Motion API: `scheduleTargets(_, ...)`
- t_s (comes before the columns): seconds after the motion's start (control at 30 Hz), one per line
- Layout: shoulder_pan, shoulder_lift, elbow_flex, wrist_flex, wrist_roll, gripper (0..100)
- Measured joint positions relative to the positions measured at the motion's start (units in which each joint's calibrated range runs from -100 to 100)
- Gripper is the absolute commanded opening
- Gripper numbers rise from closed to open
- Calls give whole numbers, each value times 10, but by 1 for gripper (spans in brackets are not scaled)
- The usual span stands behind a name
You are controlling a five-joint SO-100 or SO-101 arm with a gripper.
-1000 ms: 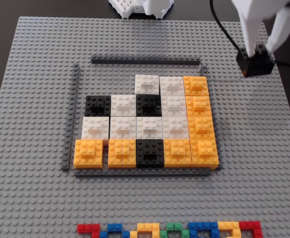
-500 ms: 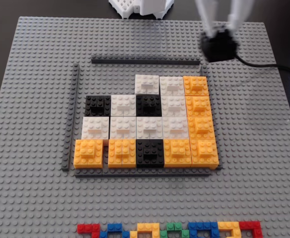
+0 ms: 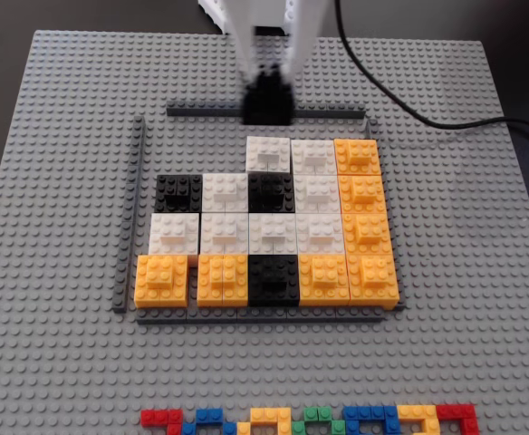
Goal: Grab the cube and place it into the grid
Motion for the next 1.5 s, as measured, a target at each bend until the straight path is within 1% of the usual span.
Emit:
scheduleTargets(0.27, 73, -38, 112, -31, 33, 5)
scheduleTargets(0.47, 104, -39, 186, -59, 42, 5)
scheduleTargets(0.8, 90, -32, 234, -90, 35, 5)
scheduleTargets(1.03, 75, -6, 238, -103, 25, 5)
scheduleTargets(1.5, 73, 30, 238, -115, 24, 5)
